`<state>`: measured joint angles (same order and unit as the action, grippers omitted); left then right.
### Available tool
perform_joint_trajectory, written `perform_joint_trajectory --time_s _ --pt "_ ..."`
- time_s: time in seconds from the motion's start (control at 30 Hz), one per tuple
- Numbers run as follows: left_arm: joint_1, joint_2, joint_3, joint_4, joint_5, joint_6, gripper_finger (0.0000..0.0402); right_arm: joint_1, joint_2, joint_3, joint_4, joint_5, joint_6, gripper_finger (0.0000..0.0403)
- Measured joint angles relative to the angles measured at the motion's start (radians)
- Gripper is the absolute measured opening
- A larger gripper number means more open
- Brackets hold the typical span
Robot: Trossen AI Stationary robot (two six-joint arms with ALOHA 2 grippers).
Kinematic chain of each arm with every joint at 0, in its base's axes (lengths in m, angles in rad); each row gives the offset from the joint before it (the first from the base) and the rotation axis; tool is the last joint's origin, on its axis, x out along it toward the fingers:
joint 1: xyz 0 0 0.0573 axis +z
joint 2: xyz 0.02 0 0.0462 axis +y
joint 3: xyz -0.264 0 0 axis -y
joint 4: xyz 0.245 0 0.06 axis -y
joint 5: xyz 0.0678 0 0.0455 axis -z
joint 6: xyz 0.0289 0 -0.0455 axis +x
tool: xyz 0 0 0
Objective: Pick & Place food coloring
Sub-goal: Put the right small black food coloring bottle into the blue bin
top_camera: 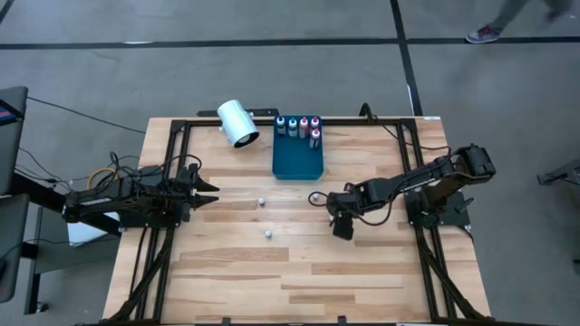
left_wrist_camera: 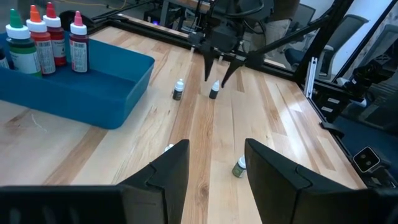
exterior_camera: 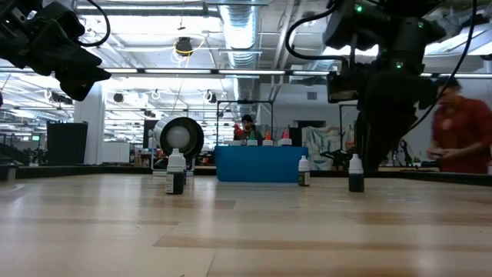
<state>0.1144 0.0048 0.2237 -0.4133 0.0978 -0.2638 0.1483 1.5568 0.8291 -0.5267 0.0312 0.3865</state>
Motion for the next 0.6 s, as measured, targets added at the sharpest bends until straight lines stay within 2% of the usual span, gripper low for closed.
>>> perform_joint_trajectory --time_s 0.1,0.6 --pt "0.000 0.000 0.000 0.000 0.000 0.000 0.0146 0.002 0.002 0.000 0.012 -0.031 -0.019 0.0188" --pt "0.000 0.000 0.000 0.000 0.000 0.002 0.0146 0.000 0.002 0.000 0.091 -0.031 -0.029 0.0196"
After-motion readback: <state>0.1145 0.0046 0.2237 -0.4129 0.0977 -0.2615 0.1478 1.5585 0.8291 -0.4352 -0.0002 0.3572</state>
